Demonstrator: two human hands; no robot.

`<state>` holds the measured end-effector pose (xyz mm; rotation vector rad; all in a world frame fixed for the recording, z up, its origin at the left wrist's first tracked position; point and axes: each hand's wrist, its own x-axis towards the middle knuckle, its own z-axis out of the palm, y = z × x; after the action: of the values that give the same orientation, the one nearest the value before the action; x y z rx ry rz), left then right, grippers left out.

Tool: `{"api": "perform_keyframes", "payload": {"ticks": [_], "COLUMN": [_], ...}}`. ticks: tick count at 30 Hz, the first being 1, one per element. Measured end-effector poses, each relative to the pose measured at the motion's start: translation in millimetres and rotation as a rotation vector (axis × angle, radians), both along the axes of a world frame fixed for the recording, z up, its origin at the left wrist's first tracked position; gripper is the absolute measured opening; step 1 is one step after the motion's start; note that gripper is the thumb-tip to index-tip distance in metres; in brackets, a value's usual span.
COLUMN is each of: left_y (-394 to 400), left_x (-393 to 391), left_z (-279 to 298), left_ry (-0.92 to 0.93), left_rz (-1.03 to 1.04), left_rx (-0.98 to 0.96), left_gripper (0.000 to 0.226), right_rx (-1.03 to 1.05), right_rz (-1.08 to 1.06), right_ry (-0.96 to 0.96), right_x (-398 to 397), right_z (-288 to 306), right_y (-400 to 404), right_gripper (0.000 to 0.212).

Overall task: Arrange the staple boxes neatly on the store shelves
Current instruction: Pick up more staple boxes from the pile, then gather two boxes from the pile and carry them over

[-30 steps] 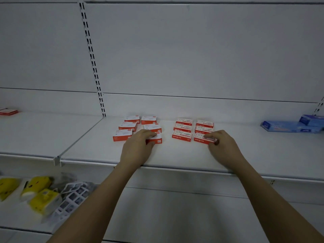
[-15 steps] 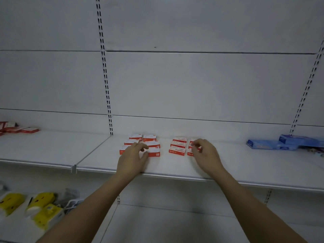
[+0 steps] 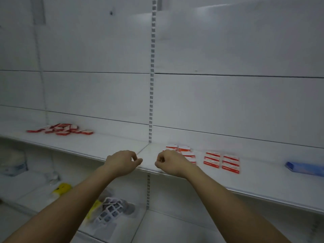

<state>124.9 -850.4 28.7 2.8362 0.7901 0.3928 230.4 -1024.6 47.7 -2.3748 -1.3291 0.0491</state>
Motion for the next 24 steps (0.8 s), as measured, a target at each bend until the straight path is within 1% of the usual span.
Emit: {"api": "perform_keyframes", "payload": {"ticks": [6, 9, 11, 14, 16, 20, 24], "left_y": [76, 122, 151, 187, 212, 255, 297], "left_x": [-102, -154, -186, -230, -260, -308, -334], "left_z": [10, 11, 9, 2, 3, 29, 48], "left_ry": [-0.021, -0.039, -0.038, -0.032, -0.026, 0.000, -0.027], "left_rz": [0.105, 0.142, 0.154, 0.183, 0.203, 0.230, 0.252], "left_rx": [0.051, 0.017, -0.010, -0.021, -0.018, 0.082, 0.092], "left_gripper": [0.044, 0.045, 0.045, 0.044, 0.044, 0.046, 0.045], "right_rx": [-0.001, 0.019, -0.013, -0.025, -0.010, 0.012, 0.035], "right_rz": [0.085, 0.117, 0.136, 0.153, 0.182, 0.239, 0.256], "right_ry": [-0.030, -0.007, -0.003, 0.009, 0.028, 0.039, 0.049], "right_x": [-64, -107, -135, -168, -191, -227, -243], "right_z": [7, 0, -5, -7, -5, 8, 20], "right_y": [97, 151, 185, 228, 258, 311, 357], "right_gripper": [0.018, 0.019, 0.021, 0.027, 0.027, 0.020, 0.018]}}
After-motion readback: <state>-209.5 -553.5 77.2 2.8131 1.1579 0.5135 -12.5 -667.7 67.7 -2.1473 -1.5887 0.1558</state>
